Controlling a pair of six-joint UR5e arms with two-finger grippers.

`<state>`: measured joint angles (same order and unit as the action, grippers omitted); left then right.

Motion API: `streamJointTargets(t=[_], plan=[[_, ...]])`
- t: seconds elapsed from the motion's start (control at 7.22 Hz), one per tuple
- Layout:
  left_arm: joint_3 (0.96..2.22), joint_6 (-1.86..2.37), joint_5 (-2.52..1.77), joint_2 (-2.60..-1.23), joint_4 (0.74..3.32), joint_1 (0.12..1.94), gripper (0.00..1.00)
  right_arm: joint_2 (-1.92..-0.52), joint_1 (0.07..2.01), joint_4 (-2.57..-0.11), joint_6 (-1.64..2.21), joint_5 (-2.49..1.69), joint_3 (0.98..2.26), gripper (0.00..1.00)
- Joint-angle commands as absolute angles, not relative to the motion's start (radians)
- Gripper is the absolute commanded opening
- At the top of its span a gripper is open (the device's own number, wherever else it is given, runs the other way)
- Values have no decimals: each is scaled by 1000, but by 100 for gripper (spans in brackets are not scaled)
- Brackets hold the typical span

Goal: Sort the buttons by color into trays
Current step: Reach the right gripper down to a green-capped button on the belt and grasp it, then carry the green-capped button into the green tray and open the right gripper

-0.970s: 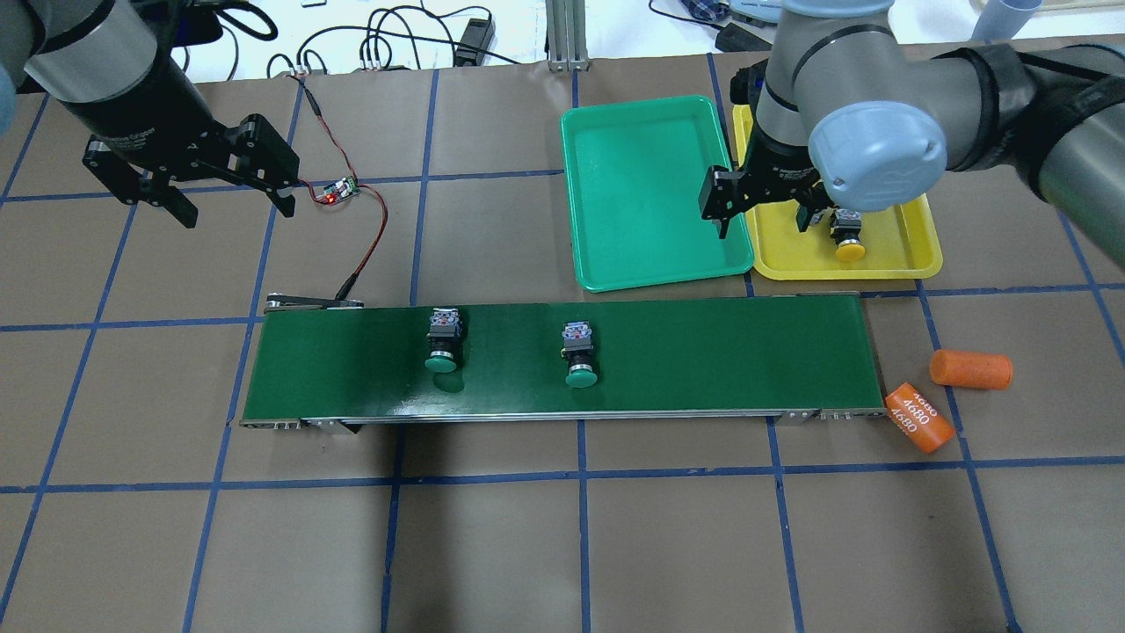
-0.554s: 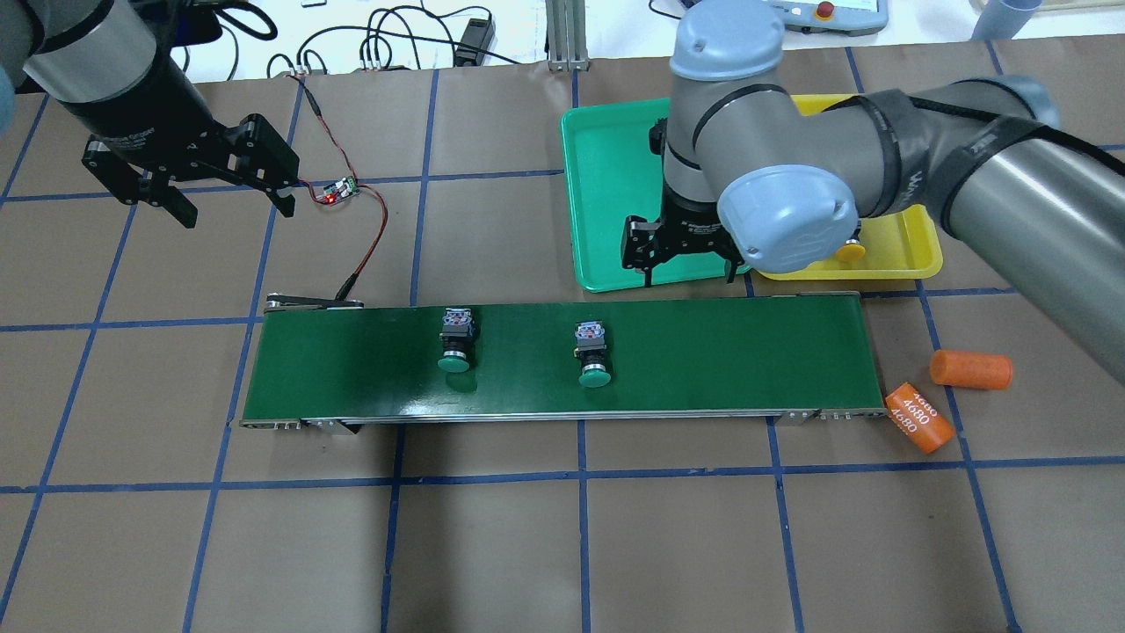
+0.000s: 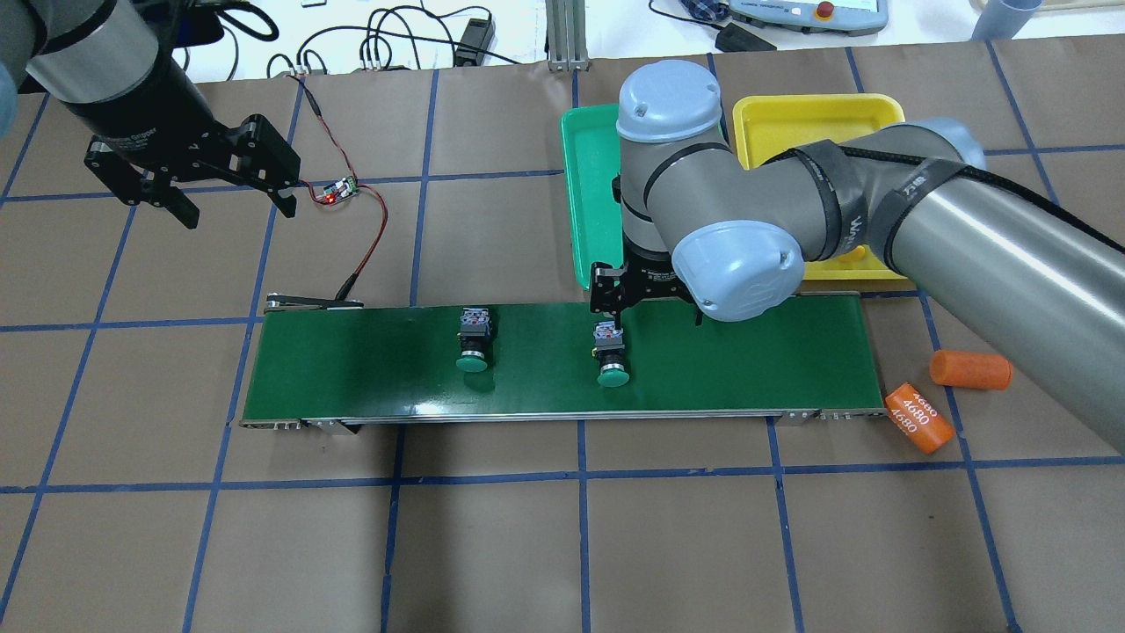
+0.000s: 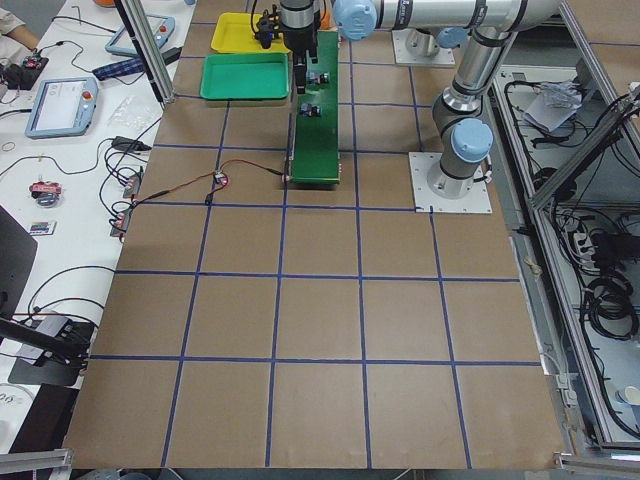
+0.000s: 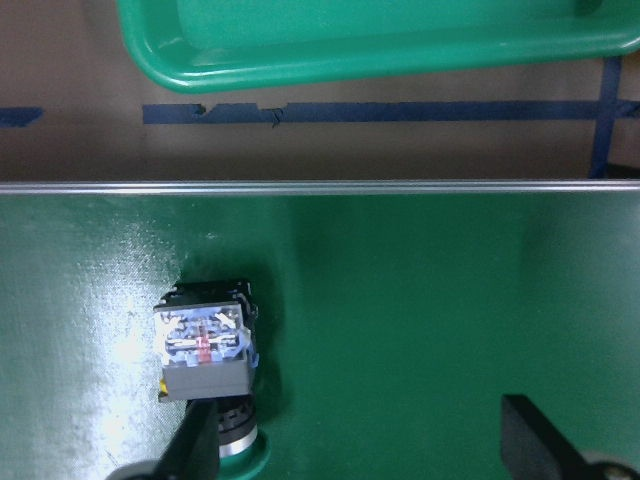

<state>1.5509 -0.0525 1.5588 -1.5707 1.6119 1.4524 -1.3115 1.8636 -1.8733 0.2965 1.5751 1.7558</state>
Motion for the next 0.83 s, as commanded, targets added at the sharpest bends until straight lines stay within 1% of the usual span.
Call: streamJointTargets(t=[0.0, 0.55, 0.69], plan=[[1552, -52, 1560, -1566, 1612, 1453, 100, -1264, 1868, -1911, 298, 1572, 1761, 100], [1552, -54, 1560, -1563, 1612, 1451, 100, -1211, 1867, -1916, 299, 1523, 1761, 100], [1552, -52, 1560, -1563, 1611, 1453, 100, -1201, 1867, -1917, 296, 1522, 1759, 91]])
